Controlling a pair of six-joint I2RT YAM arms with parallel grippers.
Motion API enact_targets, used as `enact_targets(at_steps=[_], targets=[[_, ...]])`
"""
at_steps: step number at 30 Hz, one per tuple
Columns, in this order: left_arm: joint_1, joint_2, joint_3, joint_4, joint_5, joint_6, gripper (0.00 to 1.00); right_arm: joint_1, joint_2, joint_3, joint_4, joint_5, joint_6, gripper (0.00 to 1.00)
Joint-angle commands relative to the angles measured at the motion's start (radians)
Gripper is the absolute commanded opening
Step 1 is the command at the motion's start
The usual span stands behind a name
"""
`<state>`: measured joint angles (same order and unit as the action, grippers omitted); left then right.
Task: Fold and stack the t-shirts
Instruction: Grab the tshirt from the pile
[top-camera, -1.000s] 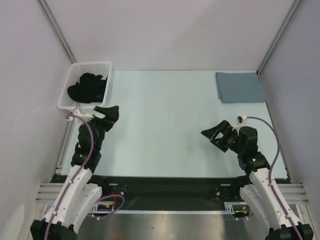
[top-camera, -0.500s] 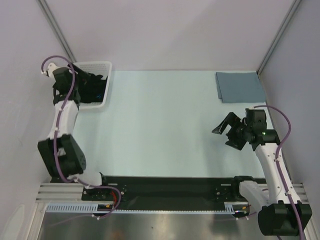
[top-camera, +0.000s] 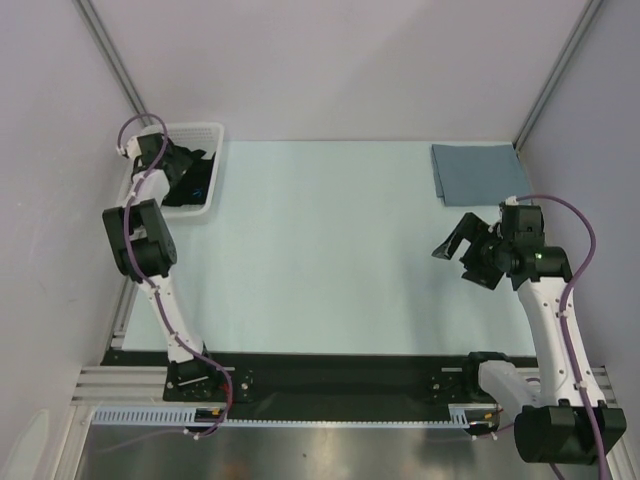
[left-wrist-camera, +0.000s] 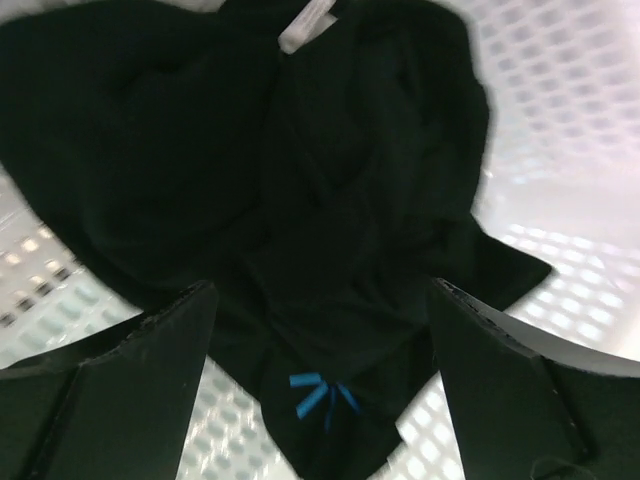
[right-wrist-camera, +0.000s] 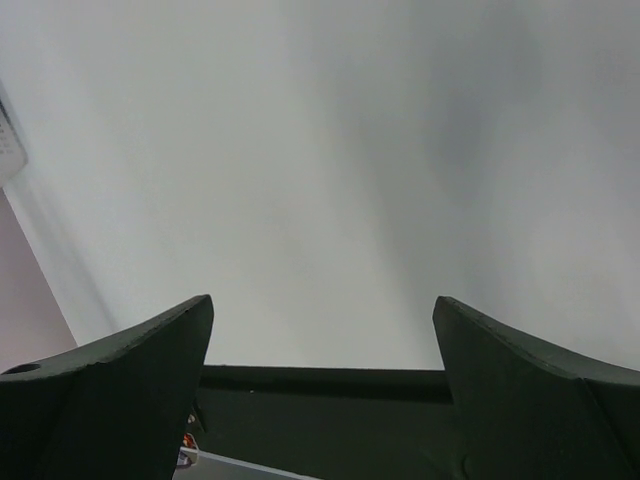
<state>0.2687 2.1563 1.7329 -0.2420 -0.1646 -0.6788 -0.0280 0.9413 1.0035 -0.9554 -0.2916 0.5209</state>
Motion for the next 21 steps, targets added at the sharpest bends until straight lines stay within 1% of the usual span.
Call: enact_targets(at_steps=[1,3,4,5,6,7,8,9,10,11,12,13,14,15,16,17,18,19,20,21], targets=[[0.015,0.066,0.118,-0.011,0.022,-0.059,0.90,-0.021,0.043,0.033,-0.009,0.029,-0.027,1.00],[0.017,0.100,0.139,-0.014,0.013,-0.090,0.90,-0.039,0.060,0.050,-0.006,0.020,-0.039,1.00],[0.020,0.115,0.154,-0.005,0.020,-0.103,0.88,-0.044,0.070,0.055,-0.003,0.016,-0.044,1.00],[0.030,0.126,0.160,0.013,0.037,-0.126,0.85,-0.050,0.080,0.056,0.003,0.012,-0.045,1.00],[0.036,0.144,0.163,0.064,0.087,-0.143,0.80,-0.053,0.085,0.057,0.006,0.011,-0.050,1.00],[0.043,0.154,0.154,0.099,0.120,-0.168,0.71,-0.055,0.089,0.057,0.012,0.011,-0.050,1.00],[0.056,0.163,0.143,0.140,0.155,-0.235,0.67,-0.056,0.102,0.057,0.015,0.009,-0.050,1.00],[0.064,0.177,0.137,0.215,0.215,-0.275,0.55,-0.056,0.108,0.060,0.015,0.009,-0.053,1.00],[0.075,0.192,0.120,0.239,0.300,-0.318,0.32,-0.056,0.114,0.066,0.017,0.008,-0.059,1.00],[0.085,0.191,0.094,0.316,0.344,-0.414,0.24,-0.055,0.119,0.072,0.018,0.008,-0.061,1.00],[0.089,0.182,0.061,0.474,0.373,-0.465,0.19,-0.041,0.129,0.081,0.017,0.015,-0.062,1.00],[0.087,0.168,0.022,0.566,0.401,-0.516,0.13,-0.027,0.137,0.102,0.012,0.023,-0.068,1.00],[0.087,0.137,-0.048,0.664,0.411,-0.607,0.09,-0.017,0.143,0.116,0.004,0.032,-0.077,1.00],[0.087,0.125,-0.074,0.828,0.421,-0.648,0.05,-0.004,0.154,0.127,0.001,0.049,-0.084,1.00],[0.087,0.114,-0.093,0.901,0.430,-0.686,0.00,0.020,0.159,0.147,0.001,0.060,-0.087,1.00],[0.086,0.094,-0.137,0.982,0.428,-0.767,0.00,0.025,0.160,0.153,0.004,0.069,-0.093,1.00],[0.083,0.086,-0.162,1.155,0.422,-0.813,0.00,0.046,0.163,0.158,0.006,0.080,-0.096,1.00],[0.076,0.082,-0.209,1.241,0.410,-0.862,0.00,0.071,0.166,0.165,0.009,0.083,-0.096,1.00],[0.064,0.079,-0.231,1.321,0.374,-0.958,0.00,0.085,0.168,0.176,0.015,0.086,-0.098,1.00],[0.058,0.079,-0.248,1.471,0.353,-1.002,0.00,0.098,0.168,0.182,0.015,0.103,-0.107,1.00]])
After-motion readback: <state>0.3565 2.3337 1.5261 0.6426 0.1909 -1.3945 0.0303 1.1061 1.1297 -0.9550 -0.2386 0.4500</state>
